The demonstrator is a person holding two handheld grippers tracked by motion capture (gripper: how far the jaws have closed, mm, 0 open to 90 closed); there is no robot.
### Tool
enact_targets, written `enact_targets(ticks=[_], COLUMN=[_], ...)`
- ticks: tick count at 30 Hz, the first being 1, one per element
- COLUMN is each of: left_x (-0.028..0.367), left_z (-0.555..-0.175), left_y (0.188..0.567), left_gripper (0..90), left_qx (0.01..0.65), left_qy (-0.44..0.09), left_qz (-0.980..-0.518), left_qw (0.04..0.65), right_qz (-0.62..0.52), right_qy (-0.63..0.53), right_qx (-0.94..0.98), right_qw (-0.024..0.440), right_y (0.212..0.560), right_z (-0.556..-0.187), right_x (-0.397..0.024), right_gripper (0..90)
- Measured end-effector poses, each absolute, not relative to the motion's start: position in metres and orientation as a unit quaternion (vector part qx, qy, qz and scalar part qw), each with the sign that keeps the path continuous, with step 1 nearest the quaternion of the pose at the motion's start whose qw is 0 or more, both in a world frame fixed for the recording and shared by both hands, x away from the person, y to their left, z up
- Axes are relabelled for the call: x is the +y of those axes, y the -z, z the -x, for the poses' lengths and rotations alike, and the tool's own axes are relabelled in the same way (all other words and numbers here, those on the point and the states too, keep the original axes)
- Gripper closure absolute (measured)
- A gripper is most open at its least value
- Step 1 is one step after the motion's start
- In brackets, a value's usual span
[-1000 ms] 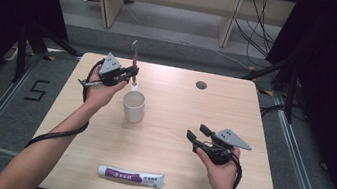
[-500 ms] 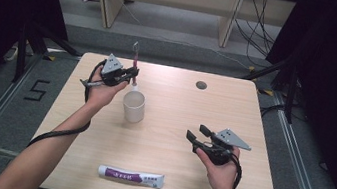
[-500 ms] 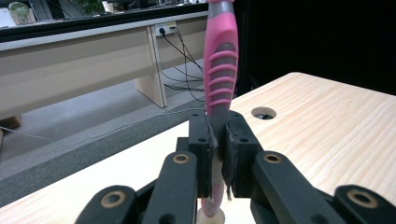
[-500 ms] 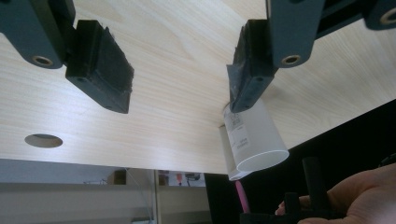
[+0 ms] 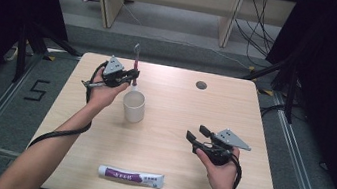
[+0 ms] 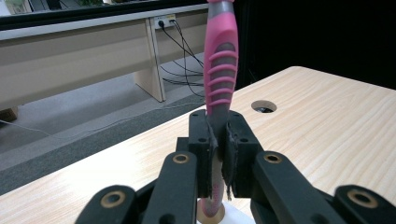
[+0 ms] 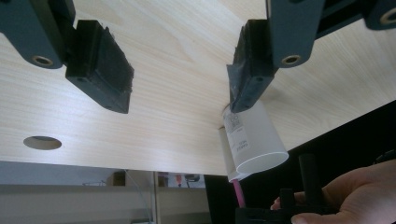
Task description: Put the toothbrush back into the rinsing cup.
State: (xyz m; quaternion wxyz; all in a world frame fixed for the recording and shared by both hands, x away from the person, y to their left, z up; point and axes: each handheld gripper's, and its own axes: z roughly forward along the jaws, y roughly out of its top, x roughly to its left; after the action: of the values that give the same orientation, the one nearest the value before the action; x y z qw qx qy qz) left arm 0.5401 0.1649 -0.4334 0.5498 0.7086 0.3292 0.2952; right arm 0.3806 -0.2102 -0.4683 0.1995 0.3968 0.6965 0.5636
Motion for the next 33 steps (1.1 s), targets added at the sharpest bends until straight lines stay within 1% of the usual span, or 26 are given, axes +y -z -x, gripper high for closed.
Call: enact_targets(ticks=[4, 5, 7, 9, 11, 16, 20, 22, 25, 26, 29, 30, 33], left_x=[0.165, 0.164, 0.164, 0.164, 0.164, 0.164, 0.163, 0.162, 0.162, 0.162, 0.162, 0.162, 0.163], left_z=[-0.541, -0.541, -0.541, -0.542, -0.542, -0.542, -0.542, -0.542, -0.543, -0.543, -0.543, -0.543, -0.543], left_y=[0.435, 0.436, 0.437, 0.437, 0.438, 0.44, 0.442, 0.443, 0.444, 0.445, 0.446, 0.446, 0.449], left_gripper=[82.4, 82.4, 82.4, 82.4, 82.4, 82.4, 82.4, 82.4, 82.3, 82.3, 82.3, 82.3, 82.3], left_qx=[0.33, 0.332, 0.333, 0.334, 0.335, 0.338, 0.339, 0.34, 0.343, 0.343, 0.344, 0.345, 0.348], left_qy=[-0.294, -0.293, -0.292, -0.29, -0.29, -0.287, -0.285, -0.284, -0.282, -0.282, -0.281, -0.281, -0.279], left_qz=[-0.709, -0.709, -0.709, -0.71, -0.711, -0.712, -0.714, -0.714, -0.716, -0.716, -0.715, -0.715, -0.717], left_qw=[0.55, 0.548, 0.548, 0.547, 0.546, 0.544, 0.543, 0.542, 0.539, 0.539, 0.539, 0.539, 0.536], right_qz=[-0.398, -0.399, -0.399, -0.401, -0.396, -0.396, -0.396, -0.402, -0.405, -0.399, -0.401, -0.398, -0.397], right_qy=[-0.563, -0.567, -0.564, -0.568, -0.567, -0.565, -0.564, -0.562, -0.563, -0.557, -0.566, -0.562, -0.563], right_qx=[0.697, 0.695, 0.697, 0.695, 0.696, 0.696, 0.697, 0.699, 0.697, 0.702, 0.698, 0.7, 0.7], right_qw=[0.198, 0.189, 0.192, 0.182, 0.194, 0.197, 0.197, 0.183, 0.18, 0.195, 0.18, 0.189, 0.188], right_y=[0.468, 0.469, 0.469, 0.469, 0.47, 0.47, 0.47, 0.47, 0.471, 0.471, 0.472, 0.472, 0.472], right_z=[-0.38, -0.38, -0.38, -0.38, -0.381, -0.381, -0.381, -0.38, -0.38, -0.38, -0.381, -0.381, -0.381], right_x=[-0.21, -0.209, -0.209, -0.208, -0.208, -0.209, -0.209, -0.208, -0.208, -0.209, -0.207, -0.208, -0.208], right_gripper=[40.1, 40.1, 40.1, 40.1, 40.1, 40.1, 40.0, 40.1, 40.1, 40.0, 39.9, 39.9, 39.9])
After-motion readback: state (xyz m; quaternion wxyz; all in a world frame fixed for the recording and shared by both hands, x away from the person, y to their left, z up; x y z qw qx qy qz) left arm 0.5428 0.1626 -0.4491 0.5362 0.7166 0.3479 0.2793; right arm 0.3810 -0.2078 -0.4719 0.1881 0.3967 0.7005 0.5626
